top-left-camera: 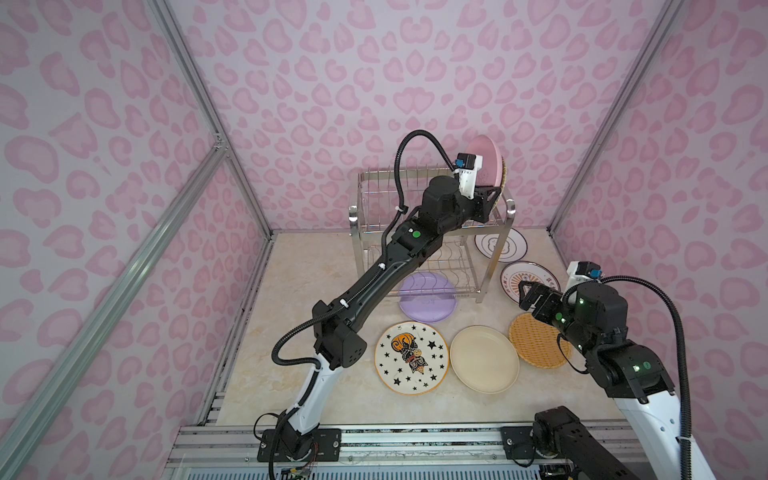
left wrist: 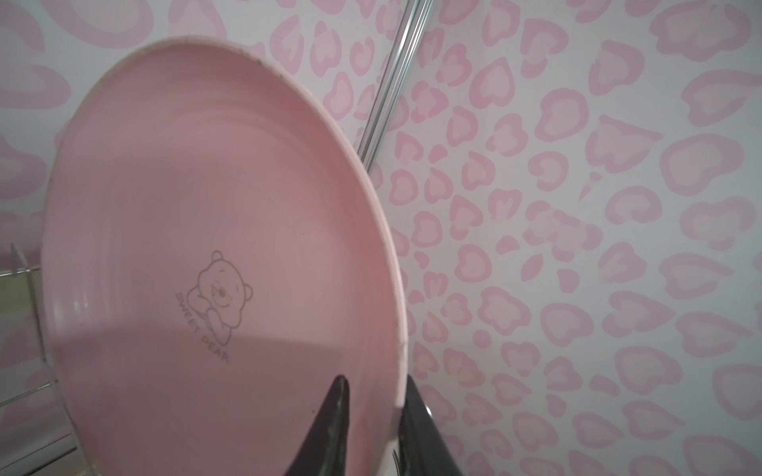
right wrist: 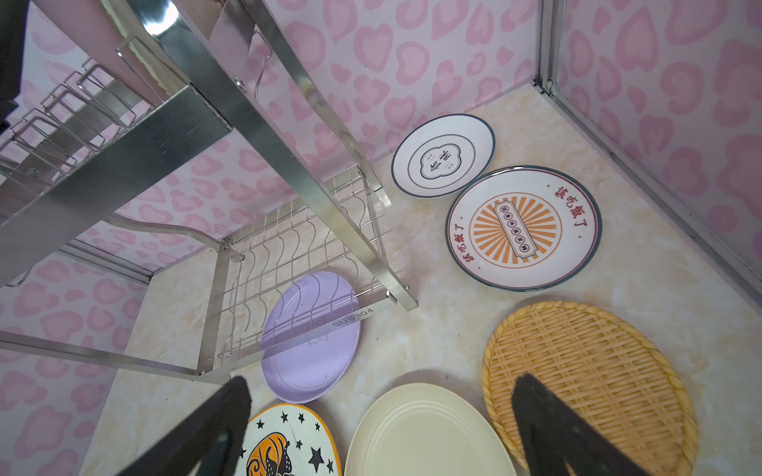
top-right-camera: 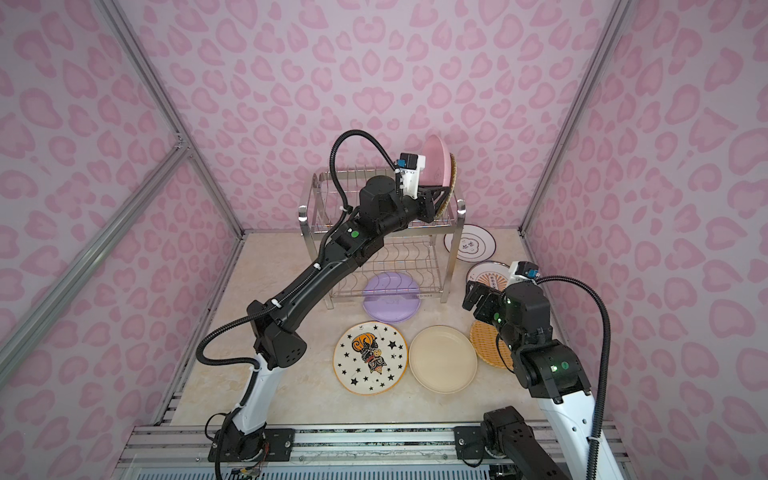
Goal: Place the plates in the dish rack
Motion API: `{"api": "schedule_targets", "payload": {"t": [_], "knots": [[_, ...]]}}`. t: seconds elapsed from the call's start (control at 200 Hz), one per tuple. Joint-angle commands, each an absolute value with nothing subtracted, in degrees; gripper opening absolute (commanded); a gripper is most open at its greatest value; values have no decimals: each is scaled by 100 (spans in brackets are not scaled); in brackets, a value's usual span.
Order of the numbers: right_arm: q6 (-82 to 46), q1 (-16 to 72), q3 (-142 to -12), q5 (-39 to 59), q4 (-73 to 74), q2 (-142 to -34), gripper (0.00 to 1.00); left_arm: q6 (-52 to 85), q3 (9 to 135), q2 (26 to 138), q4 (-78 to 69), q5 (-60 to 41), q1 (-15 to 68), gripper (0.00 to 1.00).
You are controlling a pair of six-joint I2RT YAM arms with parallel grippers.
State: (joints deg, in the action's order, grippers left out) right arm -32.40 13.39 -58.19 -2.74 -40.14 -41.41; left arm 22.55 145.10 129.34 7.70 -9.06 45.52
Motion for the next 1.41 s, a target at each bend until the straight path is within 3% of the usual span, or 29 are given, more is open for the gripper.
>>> {"api": "schedule_targets", "payload": {"t": [0.0, 0.225, 0.69, 1.221, 1.401], "knots": [[-3239, 1339, -5766, -210, -3893, -4122, 99, 2479, 14520, 12973, 469, -932, 4552, 20], [-3246, 1343, -5699, -162, -3858, -4107, 99, 2952, 14253, 12698, 360, -1040, 4467, 4], [-3263, 1340, -5598, -114, -3778, -4069, 99, 3647, 13506, 12011, -12, -1808, 4133, 4], [-3281, 1343, -5492, -92, -3765, -4052, 99, 4113, 13507, 12218, 58, -2490, 3868, 3], [-3301, 1345, -5475, -73, -3762, -4024, 99, 4086, 13666, 12299, 166, -3138, 3725, 4]]}}
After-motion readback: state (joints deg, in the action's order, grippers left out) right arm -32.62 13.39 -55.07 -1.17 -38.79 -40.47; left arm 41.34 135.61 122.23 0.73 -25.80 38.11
